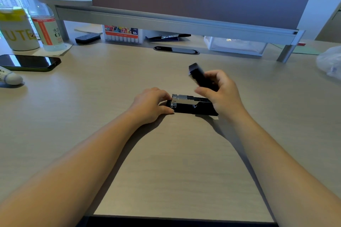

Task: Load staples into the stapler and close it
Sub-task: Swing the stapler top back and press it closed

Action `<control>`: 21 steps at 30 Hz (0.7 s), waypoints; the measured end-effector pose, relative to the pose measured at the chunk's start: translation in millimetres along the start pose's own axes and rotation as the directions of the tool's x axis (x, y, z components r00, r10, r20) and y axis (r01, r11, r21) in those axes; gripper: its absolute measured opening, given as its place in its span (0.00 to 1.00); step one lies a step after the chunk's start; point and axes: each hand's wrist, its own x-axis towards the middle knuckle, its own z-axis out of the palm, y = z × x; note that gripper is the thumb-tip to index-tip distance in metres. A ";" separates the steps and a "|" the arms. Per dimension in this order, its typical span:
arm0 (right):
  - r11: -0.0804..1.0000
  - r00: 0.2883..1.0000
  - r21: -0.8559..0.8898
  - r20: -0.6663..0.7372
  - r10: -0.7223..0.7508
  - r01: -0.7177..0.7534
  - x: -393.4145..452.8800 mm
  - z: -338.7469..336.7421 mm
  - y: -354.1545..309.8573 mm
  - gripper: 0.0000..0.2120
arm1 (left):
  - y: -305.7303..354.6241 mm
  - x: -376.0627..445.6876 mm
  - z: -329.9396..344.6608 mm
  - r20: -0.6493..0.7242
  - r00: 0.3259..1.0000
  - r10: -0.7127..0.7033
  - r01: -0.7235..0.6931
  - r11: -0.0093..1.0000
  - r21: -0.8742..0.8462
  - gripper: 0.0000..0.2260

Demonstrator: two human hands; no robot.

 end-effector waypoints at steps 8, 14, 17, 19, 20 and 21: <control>0.938 0.984 -0.326 0.168 -0.066 0.119 -2.1 8.1 -2.7 0.16 | -0.3 0.5 1.1 -0.008 1.000 -0.010 0.010 1.000 -0.028 0.17; 0.907 0.980 -0.409 0.196 -0.023 0.103 -3.5 4.1 2.8 0.24 | -1.7 1.3 2.0 0.041 0.999 -0.014 0.020 0.991 -0.131 0.17; 0.939 0.980 -0.343 0.178 0.092 -0.025 -7.7 -10.2 11.9 0.28 | -3.1 -0.7 -3.2 0.079 0.996 -0.039 0.073 0.873 -0.482 0.22; 0.943 0.974 -0.321 0.170 0.151 -0.090 -11.8 -17.3 17.6 0.29 | 1.1 0.7 -5.5 0.061 0.995 -0.077 0.098 0.772 -0.628 0.22; 0.942 0.973 -0.321 0.167 0.162 -0.101 -13.3 -18.5 19.5 0.28 | 4.1 2.5 -5.2 0.069 0.993 -0.100 0.120 0.740 -0.662 0.22; 0.941 0.973 -0.321 0.164 0.163 -0.104 -14.0 -18.2 20.7 0.27 | 7.6 4.2 -4.4 0.082 0.989 -0.121 0.145 0.725 -0.673 0.23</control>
